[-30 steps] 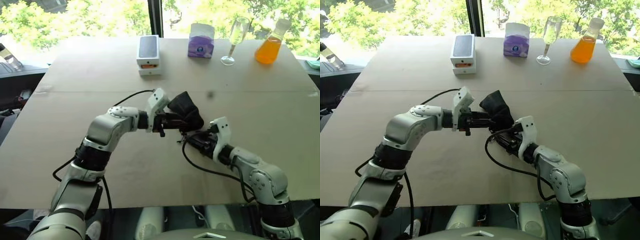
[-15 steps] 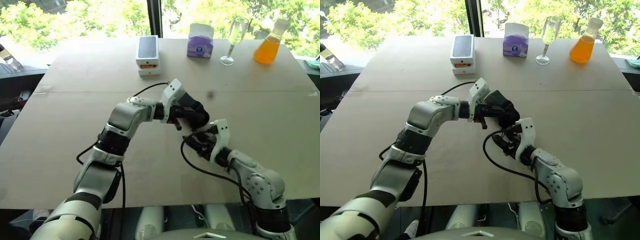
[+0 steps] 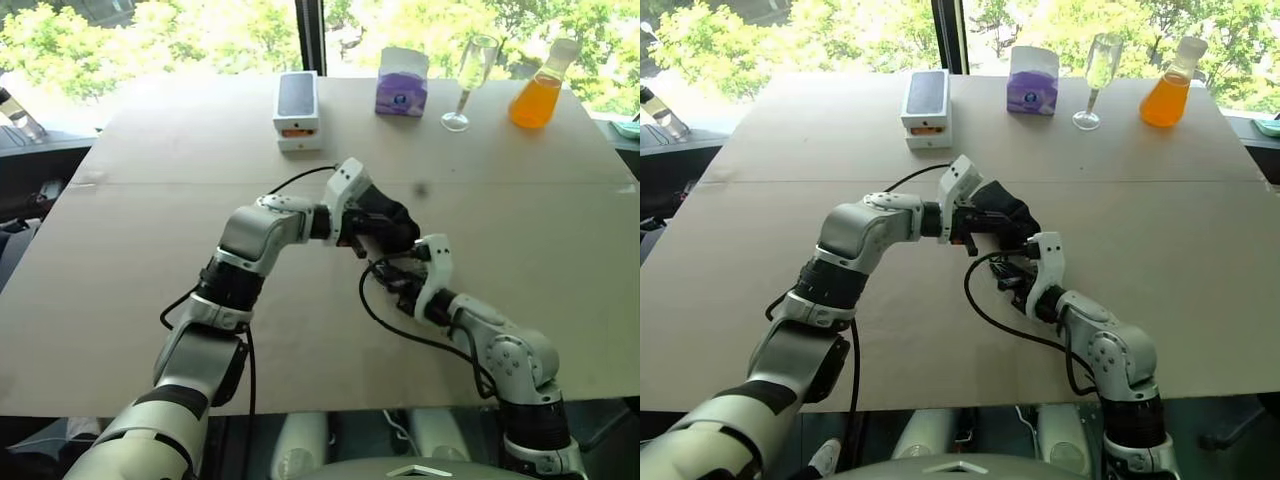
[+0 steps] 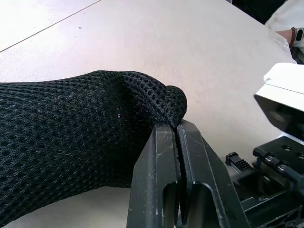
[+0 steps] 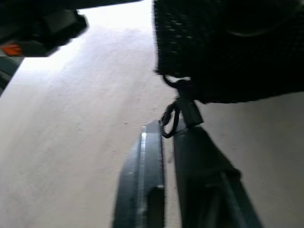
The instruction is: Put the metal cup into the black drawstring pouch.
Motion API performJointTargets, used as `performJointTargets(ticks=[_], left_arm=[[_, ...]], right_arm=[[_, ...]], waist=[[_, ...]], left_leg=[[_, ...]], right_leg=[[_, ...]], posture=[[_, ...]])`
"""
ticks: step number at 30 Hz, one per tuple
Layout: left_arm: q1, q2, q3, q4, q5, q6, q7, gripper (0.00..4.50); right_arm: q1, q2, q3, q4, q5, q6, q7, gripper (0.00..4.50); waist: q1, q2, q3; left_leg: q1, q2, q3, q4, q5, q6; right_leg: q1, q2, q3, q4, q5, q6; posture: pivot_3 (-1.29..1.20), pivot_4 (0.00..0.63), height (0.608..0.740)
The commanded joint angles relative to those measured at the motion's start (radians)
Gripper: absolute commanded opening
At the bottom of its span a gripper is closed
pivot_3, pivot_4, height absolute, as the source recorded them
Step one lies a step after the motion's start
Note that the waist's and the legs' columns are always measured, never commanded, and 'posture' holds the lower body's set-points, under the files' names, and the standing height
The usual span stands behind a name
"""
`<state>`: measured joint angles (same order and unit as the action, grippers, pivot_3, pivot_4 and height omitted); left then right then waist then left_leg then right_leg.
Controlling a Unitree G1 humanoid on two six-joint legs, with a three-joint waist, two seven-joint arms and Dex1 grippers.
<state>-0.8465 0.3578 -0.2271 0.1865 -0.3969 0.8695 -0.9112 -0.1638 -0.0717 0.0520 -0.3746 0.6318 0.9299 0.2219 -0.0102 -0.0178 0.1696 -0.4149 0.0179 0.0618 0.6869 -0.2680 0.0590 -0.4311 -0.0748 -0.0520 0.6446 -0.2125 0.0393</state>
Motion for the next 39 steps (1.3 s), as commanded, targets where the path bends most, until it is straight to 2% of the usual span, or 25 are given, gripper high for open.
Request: performJointTargets(ticks=[1,12,13,14,16,18,19,21,22,28,31,32,34,37,39], left_arm=[[-0.010,-0.002,0.032,-0.036,-0.016,-0.005,-0.002,0.00],[-0.019,-0.034,0.067,-0.018,-0.020,0.001,0.022,0.00],[-0.020,-0.037,0.067,-0.014,-0.017,0.000,0.023,0.00],[-0.022,-0.038,0.066,-0.010,-0.015,-0.002,0.023,0.00],[-0.025,-0.041,0.067,-0.003,-0.013,-0.002,0.025,0.00],[-0.027,-0.045,0.068,0.002,-0.011,-0.003,0.026,0.00],[-0.028,-0.047,0.068,0.005,-0.008,-0.005,0.026,0.00],[-0.029,-0.051,0.068,0.009,-0.006,-0.006,0.028,0.00],[-0.029,-0.053,0.067,0.008,-0.006,-0.005,0.027,0.00],[-0.029,-0.059,0.068,-0.001,-0.008,0.001,0.028,0.00],[-0.029,-0.059,0.069,-0.002,-0.008,0.003,0.029,0.00],[-0.029,-0.058,0.069,-0.003,-0.008,0.003,0.029,0.00],[-0.030,-0.057,0.068,-0.003,-0.007,0.004,0.029,0.00],[-0.030,-0.058,0.068,-0.007,-0.009,0.009,0.030,0.00],[-0.032,-0.061,0.068,-0.008,-0.010,0.011,0.032,0.00]], right_arm=[[-0.004,-0.008,-0.015,-0.010,-0.009,-0.028,0.000,0.02],[0.015,-0.030,-0.044,-0.038,0.002,-0.026,0.001,0.02],[0.025,-0.033,-0.043,-0.041,-0.008,-0.035,-0.007,0.69],[0.035,-0.029,-0.048,-0.043,-0.015,-0.043,-0.019,0.80],[0.047,-0.027,-0.054,-0.043,-0.019,-0.051,-0.027,1.57],[0.054,-0.022,-0.057,-0.044,-0.015,-0.057,-0.029,1.44],[0.056,-0.017,-0.059,-0.046,-0.012,-0.059,-0.032,1.18],[0.057,-0.018,-0.054,-0.052,-0.005,-0.060,-0.023,0.31],[0.056,-0.017,-0.055,-0.052,-0.006,-0.060,-0.028,0.14],[0.047,-0.002,-0.053,-0.043,0.005,-0.066,-0.028,0.14],[0.047,0.007,-0.044,-0.047,0.018,-0.082,0.000,0.85],[0.050,0.012,-0.039,-0.051,0.020,-0.086,0.005,1.42],[0.048,0.020,-0.029,-0.041,-0.009,-0.100,-0.016,2.12],[0.048,0.033,-0.022,-0.019,-0.034,-0.120,-0.030,3.45],[0.048,0.042,-0.024,-0.010,-0.038,-0.131,-0.033,3.45]], waist=[[0.001,0.000,0.000],[0.001,0.000,0.000],[0.000,0.000,0.000],[0.000,0.000,0.000],[0.001,0.000,0.000],[0.002,0.000,0.000],[0.003,0.000,0.000],[0.002,0.000,0.000],[0.003,0.000,0.000],[0.003,0.000,0.000],[0.002,0.000,0.000],[0.002,0.000,0.000],[0.001,0.000,0.000],[0.001,0.000,0.000],[0.001,0.000,0.000]], left_leg=[[0.000,0.000,0.000,0.000,0.000,0.000],[0.000,0.000,0.000,0.000,0.000,0.000],[0.000,0.000,0.000,0.000,0.000,0.000],[0.000,0.000,0.000,0.000,0.000,0.000],[0.000,0.000,0.000,0.000,0.000,0.000],[0.000,0.000,0.000,0.000,0.000,0.000],[0.000,0.000,0.000,0.000,0.000,0.000],[0.000,0.000,0.000,0.000,0.000,0.000],[0.000,0.000,0.000,0.000,0.000,0.000],[0.000,0.000,0.000,0.000,0.000,0.000],[0.000,0.000,0.000,0.000,0.000,0.000],[0.000,0.000,0.000,0.001,0.000,0.000],[0.000,0.000,0.000,0.000,0.000,0.000],[0.000,0.000,0.000,0.000,0.000,0.000],[0.000,0.000,0.000,0.001,0.000,0.000]], right_leg=[[0.000,0.000,0.000,0.000,0.000,0.000],[0.000,0.000,0.000,0.000,0.000,0.000],[0.000,0.000,0.000,0.000,0.000,0.000],[0.000,0.000,0.000,0.000,0.000,0.000],[0.000,0.000,0.000,0.000,0.000,0.000],[0.000,0.000,0.000,0.000,0.000,0.000],[0.000,0.000,0.000,0.000,0.000,0.000],[0.000,0.000,0.000,0.000,0.000,0.000],[0.000,0.000,0.000,0.000,0.000,0.000],[0.000,0.000,0.000,0.001,0.000,0.000],[0.000,0.000,0.000,0.001,0.000,0.000],[0.000,0.000,0.000,0.001,0.000,0.000],[0.000,0.000,0.000,0.001,0.000,0.000],[0.000,0.000,0.000,0.001,0.000,0.000],[0.000,0.000,0.000,0.001,0.000,0.000]], posture=[[0.00,0.150,0.737],[0.00,0.150,0.737],[0.00,0.150,0.737],[0.00,0.150,0.737],[0.00,0.150,0.737],[0.00,0.150,0.737],[0.00,0.150,0.737],[0.00,0.150,0.737],[0.00,0.150,0.737],[0.00,0.150,0.737],[0.00,0.150,0.737],[0.00,0.150,0.737],[0.00,0.150,0.737],[0.00,0.150,0.737],[0.00,0.150,0.737]])
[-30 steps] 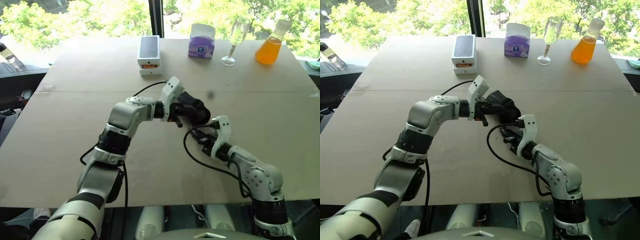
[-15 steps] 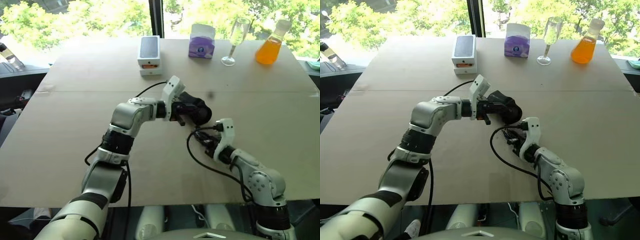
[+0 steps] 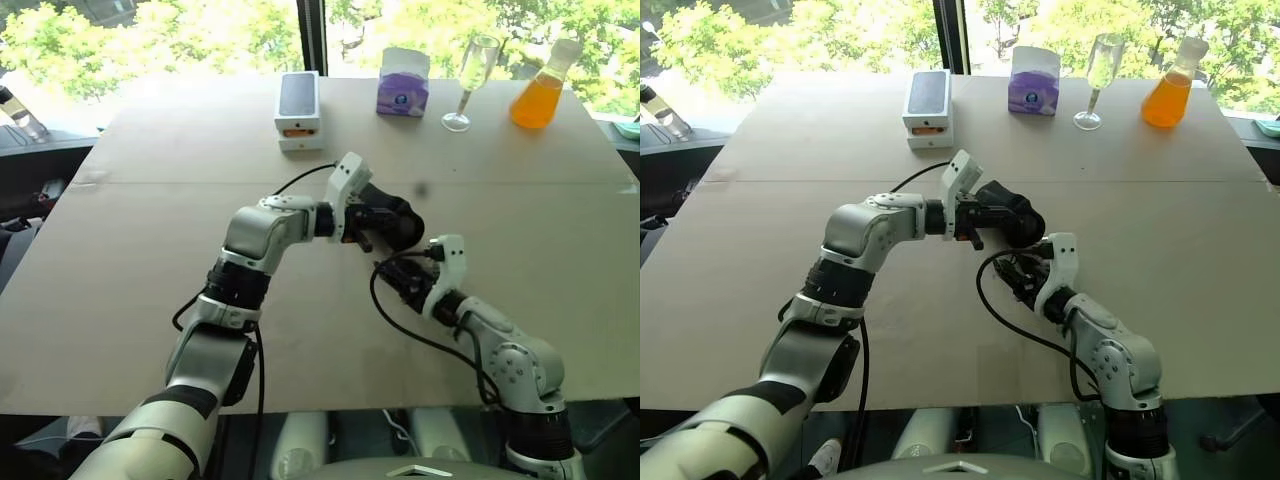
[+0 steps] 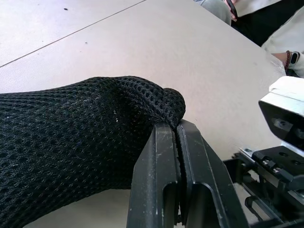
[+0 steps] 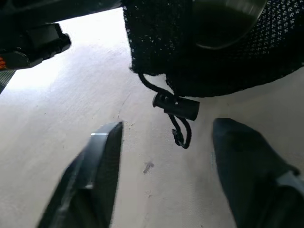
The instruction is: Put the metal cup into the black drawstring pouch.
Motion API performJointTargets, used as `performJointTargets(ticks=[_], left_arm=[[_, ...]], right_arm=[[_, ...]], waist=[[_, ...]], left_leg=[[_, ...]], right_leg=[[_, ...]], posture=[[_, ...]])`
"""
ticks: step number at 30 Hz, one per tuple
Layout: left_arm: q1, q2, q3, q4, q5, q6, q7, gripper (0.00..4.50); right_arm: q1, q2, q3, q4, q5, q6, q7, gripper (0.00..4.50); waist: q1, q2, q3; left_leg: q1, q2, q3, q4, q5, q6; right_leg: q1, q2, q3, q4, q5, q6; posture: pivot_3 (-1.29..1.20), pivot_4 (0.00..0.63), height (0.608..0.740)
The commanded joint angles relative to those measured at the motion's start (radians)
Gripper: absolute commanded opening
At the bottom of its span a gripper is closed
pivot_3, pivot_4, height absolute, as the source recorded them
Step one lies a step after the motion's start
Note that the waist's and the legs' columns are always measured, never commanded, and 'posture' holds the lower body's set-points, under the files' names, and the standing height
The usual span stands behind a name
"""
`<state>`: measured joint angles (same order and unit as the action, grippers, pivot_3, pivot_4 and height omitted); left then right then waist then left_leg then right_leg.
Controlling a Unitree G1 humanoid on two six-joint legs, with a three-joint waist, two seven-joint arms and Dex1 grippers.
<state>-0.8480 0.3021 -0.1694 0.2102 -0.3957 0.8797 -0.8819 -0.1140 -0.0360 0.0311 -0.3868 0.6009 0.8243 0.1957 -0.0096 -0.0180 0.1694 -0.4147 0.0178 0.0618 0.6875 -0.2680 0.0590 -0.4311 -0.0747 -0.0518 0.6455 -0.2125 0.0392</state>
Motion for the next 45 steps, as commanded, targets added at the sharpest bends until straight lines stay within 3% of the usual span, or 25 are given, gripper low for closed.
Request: performJointTargets(ticks=[1,3,6,12,17,20,23,25,28,30,33,39,45], left_arm=[[-0.032,-0.006,0.011,-0.031,-0.011,0.002,0.004,0.00],[-0.033,-0.006,0.012,-0.032,-0.013,0.004,0.005,0.00],[-0.034,-0.007,0.014,-0.033,-0.016,0.008,0.007,0.00],[-0.036,-0.015,0.021,-0.031,-0.021,0.013,0.013,0.00],[-0.027,0.002,0.033,-0.030,-0.036,-0.010,-0.033,0.00],[-0.006,0.032,0.043,-0.057,-0.065,-0.002,-0.075,0.66],[0.021,0.068,0.070,-0.113,-0.107,0.028,-0.096,2.08],[0.067,0.143,0.053,-0.181,-0.113,0.021,-0.154,3.09],[0.154,0.235,0.064,-0.297,-0.151,0.001,-0.229,4.45],[0.212,0.264,0.048,-0.352,-0.116,-0.103,-0.244,4.45],[0.262,0.230,0.034,-0.394,-0.087,-0.198,-0.205,4.45],[0.260,0.103,0.015,-0.376,-0.077,-0.298,-0.134,4.45],[0.218,-0.024,0.031,-0.344,-0.047,-0.354,0.010,4.45]], right_arm=[[-0.002,0.007,-0.001,0.007,-0.010,-0.028,-0.004,3.45],[-0.003,0.012,0.002,0.018,-0.017,-0.035,-0.007,3.45],[0.000,0.017,0.016,0.036,-0.027,-0.036,-0.009,2.67],[0.006,0.018,0.014,0.048,-0.045,-0.048,-0.013,0.10],[0.013,-0.036,-0.006,-0.007,-0.045,-0.023,-0.009,0.04],[0.013,-0.094,-0.008,-0.052,-0.046,0.007,-0.001,0.00],[0.012,-0.161,-0.007,-0.103,-0.041,0.047,0.007,0.00],[0.016,-0.222,0.002,-0.149,-0.044,0.081,0.020,0.00],[0.017,-0.380,0.033,-0.239,-0.082,0.138,0.054,0.00],[0.012,-0.513,0.044,-0.295,-0.114,0.158,0.094,0.00],[-0.029,-0.768,0.017,-0.354,-0.173,0.152,0.197,0.00],[-0.213,-1.070,-0.032,-0.278,-0.259,0.042,0.370,0.00],[-0.503,-1.154,0.064,-0.109,-0.429,-0.164,0.478,0.00]], waist=[[0.000,0.000,0.000],[0.000,0.000,0.000],[-0.001,0.000,0.000],[-0.003,-0.001,-0.001],[0.001,-0.001,-0.001],[0.003,-0.001,-0.001],[0.001,-0.001,-0.001],[-0.002,-0.001,-0.001],[-0.006,0.000,-0.001],[-0.002,0.000,-0.001],[0.019,0.000,0.000],[0.025,0.000,0.000],[0.021,0.000,0.000]], left_leg=[[0.000,0.000,0.000,0.000,0.000,0.000],[0.000,0.000,0.000,0.000,0.000,0.000],[0.000,0.000,0.000,0.000,0.000,0.000],[0.000,0.000,0.000,0.000,0.000,0.000],[0.001,0.000,0.000,0.001,0.000,0.000],[0.001,0.000,0.000,0.001,0.000,0.000],[0.000,0.000,0.000,0.001,0.000,0.000],[0.000,0.000,0.000,0.001,0.000,0.000],[0.001,0.001,0.001,0.000,0.000,0.000],[0.001,0.001,0.001,0.000,0.000,0.000],[0.000,0.000,0.001,0.001,-0.001,0.001],[0.000,0.000,0.001,0.003,-0.003,0.006],[0.000,0.001,0.002,0.003,-0.003,0.005]], right_leg=[[0.000,0.000,0.000,0.000,0.000,0.000],[0.000,0.000,0.000,0.000,0.000,0.000],[0.000,0.000,0.000,0.001,0.000,0.000],[0.000,0.000,0.000,0.001,0.000,0.000],[0.001,0.000,0.001,0.001,0.000,0.000],[0.001,0.000,0.000,0.001,0.000,0.000],[0.000,0.000,0.001,0.001,0.000,0.000],[0.000,0.000,0.001,0.001,0.000,0.000],[-0.001,0.001,0.003,0.001,0.000,0.000],[-0.001,0.001,0.003,0.001,0.000,0.000],[-0.001,0.000,0.002,-0.001,0.000,0.000],[0.001,0.000,0.002,-0.002,0.000,0.000],[0.000,0.002,0.004,-0.002,0.000,0.000]], posture=[[0.00,0.150,0.737],[0.00,0.150,0.737],[0.00,0.150,0.737],[0.00,0.150,0.737],[0.00,0.150,0.737],[0.00,0.150,0.737],[0.00,0.150,0.737],[0.00,0.150,0.737],[0.00,0.150,0.737],[0.00,0.150,0.737],[0.00,0.150,0.737],[0.00,0.150,0.737],[0.00,0.150,0.737]])
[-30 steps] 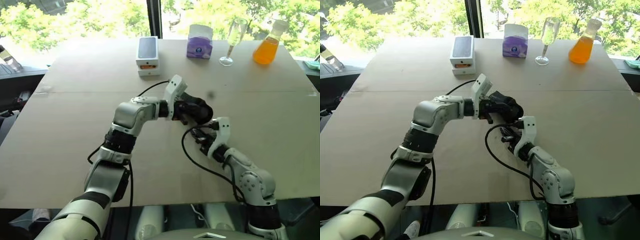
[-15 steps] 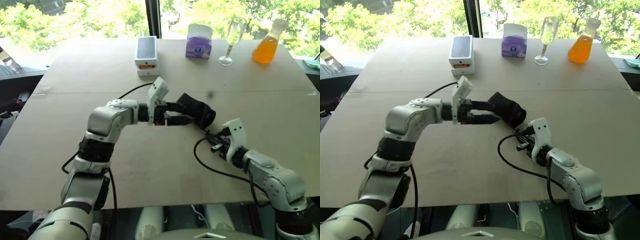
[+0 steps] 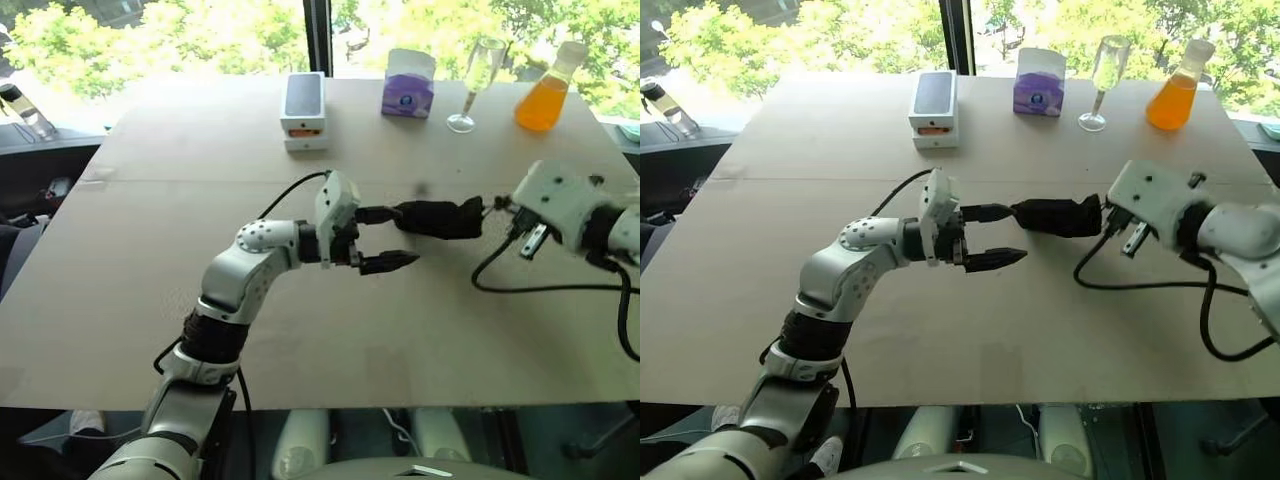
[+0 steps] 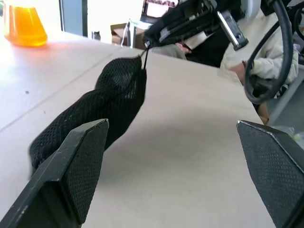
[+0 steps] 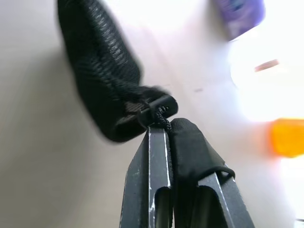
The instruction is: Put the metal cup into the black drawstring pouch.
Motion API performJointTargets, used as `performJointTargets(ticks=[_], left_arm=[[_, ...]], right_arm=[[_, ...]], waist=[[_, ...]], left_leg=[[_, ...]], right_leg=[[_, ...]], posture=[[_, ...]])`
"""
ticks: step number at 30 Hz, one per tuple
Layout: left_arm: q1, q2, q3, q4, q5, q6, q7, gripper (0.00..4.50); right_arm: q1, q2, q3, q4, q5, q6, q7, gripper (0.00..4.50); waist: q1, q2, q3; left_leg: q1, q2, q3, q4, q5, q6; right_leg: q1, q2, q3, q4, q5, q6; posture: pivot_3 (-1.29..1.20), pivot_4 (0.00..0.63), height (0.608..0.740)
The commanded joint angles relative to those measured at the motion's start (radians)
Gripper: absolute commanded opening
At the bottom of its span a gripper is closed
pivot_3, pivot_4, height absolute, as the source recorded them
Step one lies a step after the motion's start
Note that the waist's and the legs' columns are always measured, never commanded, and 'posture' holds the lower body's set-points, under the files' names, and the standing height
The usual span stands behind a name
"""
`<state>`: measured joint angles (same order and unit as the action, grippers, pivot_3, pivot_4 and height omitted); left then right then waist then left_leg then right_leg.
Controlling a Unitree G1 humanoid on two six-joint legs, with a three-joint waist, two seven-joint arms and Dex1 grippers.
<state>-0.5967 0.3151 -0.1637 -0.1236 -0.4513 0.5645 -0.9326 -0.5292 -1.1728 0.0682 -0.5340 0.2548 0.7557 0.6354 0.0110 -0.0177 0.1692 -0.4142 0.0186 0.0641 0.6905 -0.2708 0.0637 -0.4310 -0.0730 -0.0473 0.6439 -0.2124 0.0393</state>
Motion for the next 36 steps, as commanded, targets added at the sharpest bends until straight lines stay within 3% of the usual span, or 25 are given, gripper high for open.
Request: performJointTargets(ticks=[1,7,13,19,26,36], left_arm=[[-0.044,-0.059,0.034,-0.007,0.010,-0.046,0.090,4.45],[-0.118,-0.152,0.040,0.016,0.066,-0.099,0.243,4.45],[-0.196,-0.215,0.036,0.066,0.073,-0.099,0.296,4.45],[-0.190,-0.211,-0.029,0.064,0.173,-0.174,0.317,4.45],[-0.149,-0.188,-0.124,0.038,0.386,-0.330,0.419,4.45],[-0.118,-0.251,-0.170,0.053,0.544,-0.338,0.571,4.45]], right_arm=[[-0.129,-0.009,0.045,0.062,-0.106,-0.124,0.053,0.00],[-0.231,0.041,0.097,0.157,-0.203,-0.274,0.130,0.00],[-0.279,0.102,0.129,0.171,-0.252,-0.303,0.194,0.00],[-0.320,0.188,0.172,0.163,-0.301,-0.258,0.225,0.00],[-0.365,0.268,0.203,0.163,-0.347,-0.160,0.236,0.00],[-0.388,0.313,0.206,0.141,-0.350,-0.090,0.263,0.00]], waist=[[0.001,0.000,0.000],[0.005,0.000,0.000],[0.003,0.000,0.000],[0.002,0.000,0.000],[0.003,0.000,0.000],[0.003,0.000,0.000]], left_leg=[[0.000,0.000,0.000,0.000,0.000,-0.001],[-0.001,0.000,0.001,0.000,0.000,-0.001],[-0.001,0.000,0.003,0.000,0.000,0.000],[-0.001,0.000,0.004,0.000,0.000,0.000],[-0.001,0.000,0.004,0.000,0.000,0.000],[-0.001,0.000,0.004,0.000,0.000,0.000]], right_leg=[[0.000,0.000,0.001,0.000,0.000,0.000],[0.000,-0.001,0.001,-0.002,0.000,0.000],[-0.001,-0.001,0.002,-0.002,0.001,0.001],[-0.001,-0.001,0.002,-0.001,0.001,0.001],[-0.001,-0.001,0.002,-0.001,0.001,0.001],[-0.001,-0.001,0.002,-0.001,0.001,0.001]], posture=[[0.00,0.150,0.737],[0.00,0.150,0.737],[0.00,0.150,0.737],[0.00,0.150,0.737],[0.00,0.150,0.737],[0.00,0.150,0.737]])
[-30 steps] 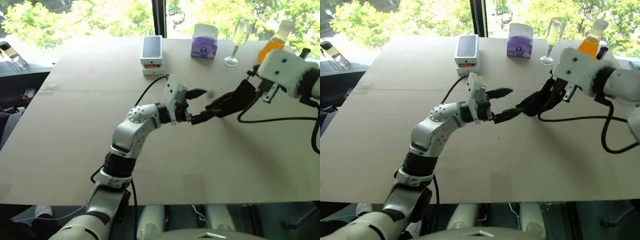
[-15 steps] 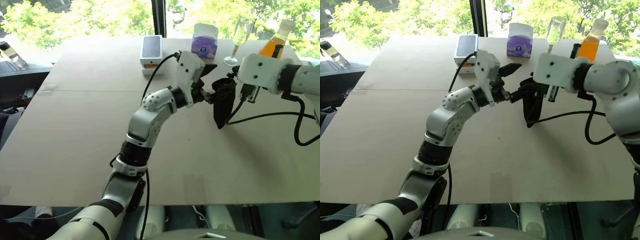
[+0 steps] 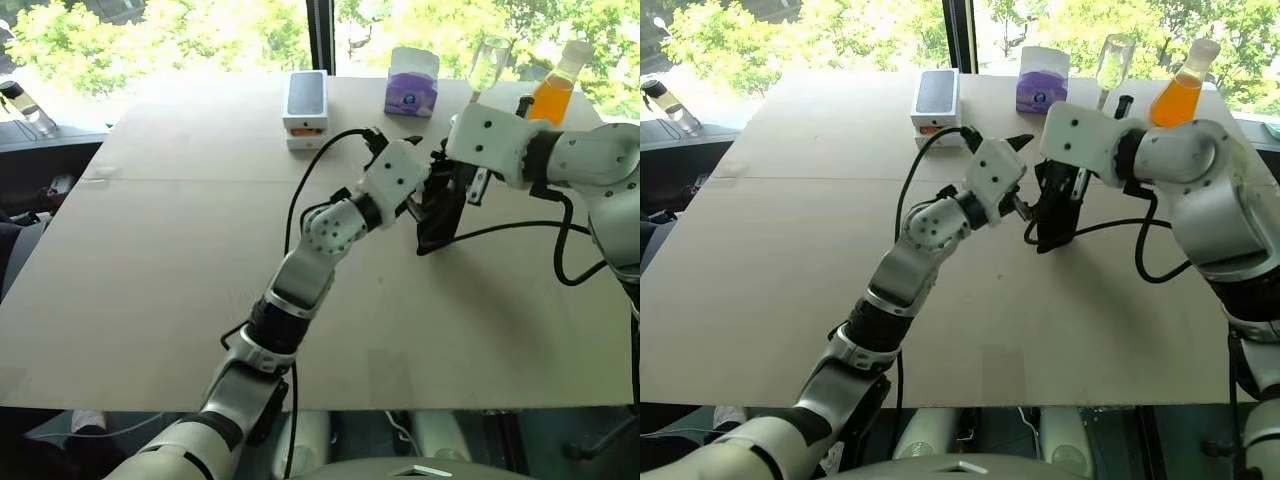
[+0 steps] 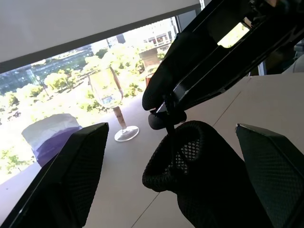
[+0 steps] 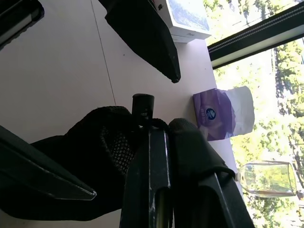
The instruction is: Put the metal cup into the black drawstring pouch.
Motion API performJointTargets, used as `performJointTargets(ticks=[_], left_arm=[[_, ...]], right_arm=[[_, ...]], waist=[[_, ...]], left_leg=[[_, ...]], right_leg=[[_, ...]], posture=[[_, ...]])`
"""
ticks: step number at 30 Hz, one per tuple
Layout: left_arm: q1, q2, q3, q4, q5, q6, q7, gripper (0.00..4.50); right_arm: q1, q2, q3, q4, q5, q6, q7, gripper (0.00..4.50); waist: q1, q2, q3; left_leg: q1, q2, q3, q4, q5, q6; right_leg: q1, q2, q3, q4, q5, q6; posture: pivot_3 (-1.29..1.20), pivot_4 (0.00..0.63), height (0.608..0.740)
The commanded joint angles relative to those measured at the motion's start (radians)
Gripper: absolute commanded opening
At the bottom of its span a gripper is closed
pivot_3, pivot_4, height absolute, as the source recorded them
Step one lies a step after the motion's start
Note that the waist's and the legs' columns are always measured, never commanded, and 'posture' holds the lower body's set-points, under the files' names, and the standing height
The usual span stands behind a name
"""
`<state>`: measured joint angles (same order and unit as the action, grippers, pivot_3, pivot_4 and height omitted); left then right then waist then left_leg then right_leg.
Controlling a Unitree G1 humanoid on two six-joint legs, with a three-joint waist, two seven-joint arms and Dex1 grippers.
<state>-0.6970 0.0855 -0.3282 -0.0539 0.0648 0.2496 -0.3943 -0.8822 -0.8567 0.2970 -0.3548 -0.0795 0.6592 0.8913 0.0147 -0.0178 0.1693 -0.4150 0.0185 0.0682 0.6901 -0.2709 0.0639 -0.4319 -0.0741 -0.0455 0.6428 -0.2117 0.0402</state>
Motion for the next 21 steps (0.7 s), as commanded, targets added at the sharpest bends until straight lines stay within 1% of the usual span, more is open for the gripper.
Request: performJointTargets(ticks=[1,6,9,10,12,13,14,16,17,21], left_arm=[[-0.022,-0.028,-0.004,-0.015,0.032,-0.019,0.036,4.45],[-0.033,-0.042,-0.004,-0.008,0.051,-0.011,0.045,4.45],[-0.035,-0.042,-0.009,-0.006,0.068,-0.013,0.048,3.64],[-0.036,-0.041,-0.013,-0.005,0.076,-0.018,0.047,3.21],[-0.036,-0.041,-0.021,-0.007,0.087,-0.022,0.043,2.18],[-0.034,-0.039,-0.026,-0.010,0.092,-0.024,0.038,1.79],[-0.032,-0.038,-0.027,-0.010,0.094,-0.026,0.037,1.19],[-0.027,-0.037,-0.028,-0.011,0.099,-0.031,0.036,0.21],[-0.025,-0.036,-0.029,-0.012,0.101,-0.034,0.035,0.10],[-0.018,-0.025,-0.028,-0.011,0.111,-0.044,0.032,0.10]], right_arm=[[-0.035,-0.003,-0.022,-0.040,-0.016,0.009,0.010,0.00],[-0.036,0.001,-0.021,-0.040,-0.020,0.016,0.015,0.00],[-0.036,0.002,-0.022,-0.042,-0.022,0.019,0.019,0.00],[-0.036,0.003,-0.022,-0.041,-0.023,0.020,0.020,0.00],[-0.035,0.005,-0.022,-0.042,-0.025,0.021,0.021,0.00],[-0.035,0.005,-0.022,-0.043,-0.026,0.022,0.022,0.00],[-0.034,0.006,-0.021,-0.043,-0.026,0.024,0.022,0.00],[-0.032,0.007,-0.022,-0.047,-0.028,0.027,0.024,0.00],[-0.031,0.007,-0.022,-0.049,-0.028,0.030,0.025,0.00],[-0.027,0.007,-0.023,-0.051,-0.032,0.035,0.027,0.00]], waist=[[0.000,0.000,0.000],[0.000,0.000,0.000],[0.000,0.000,0.000],[0.000,0.000,0.000],[0.000,0.000,0.000],[0.000,0.000,0.000],[0.000,0.000,0.000],[-0.001,0.000,0.000],[-0.001,0.000,0.000],[-0.001,0.000,0.000]], left_leg=[[0.000,0.000,0.000,0.000,0.000,0.000],[0.000,0.000,0.000,0.000,0.000,0.000],[0.000,0.000,0.000,0.000,0.000,0.000],[0.000,0.000,0.000,0.000,0.000,0.000],[0.000,0.000,0.000,0.000,0.000,0.000],[0.000,0.000,0.000,0.000,0.000,0.000],[0.000,0.000,0.000,0.000,0.000,0.000],[0.000,0.000,0.000,0.000,0.000,0.000],[0.000,0.000,0.000,0.000,0.000,0.000],[0.000,0.000,0.000,0.000,0.000,0.000]], right_leg=[[0.000,0.000,0.000,0.000,0.000,0.000],[0.000,0.000,0.000,0.000,0.000,0.000],[0.000,0.000,0.000,0.000,0.000,0.000],[0.000,0.000,0.000,0.000,0.000,0.000],[0.000,0.000,0.000,0.000,0.000,0.000],[0.000,0.000,0.000,0.000,0.000,0.000],[0.000,0.000,0.000,0.000,0.000,0.000],[0.000,0.000,0.000,0.000,0.000,0.000],[0.000,0.000,0.000,0.000,0.000,0.000],[0.000,0.000,0.000,0.000,0.000,0.000]], posture=[[0.00,0.150,0.737],[0.00,0.150,0.737],[0.00,0.150,0.737],[0.00,0.150,0.737],[0.00,0.150,0.737],[0.00,0.150,0.737],[0.00,0.150,0.737],[0.00,0.150,0.737],[0.00,0.150,0.737],[0.00,0.150,0.737]])
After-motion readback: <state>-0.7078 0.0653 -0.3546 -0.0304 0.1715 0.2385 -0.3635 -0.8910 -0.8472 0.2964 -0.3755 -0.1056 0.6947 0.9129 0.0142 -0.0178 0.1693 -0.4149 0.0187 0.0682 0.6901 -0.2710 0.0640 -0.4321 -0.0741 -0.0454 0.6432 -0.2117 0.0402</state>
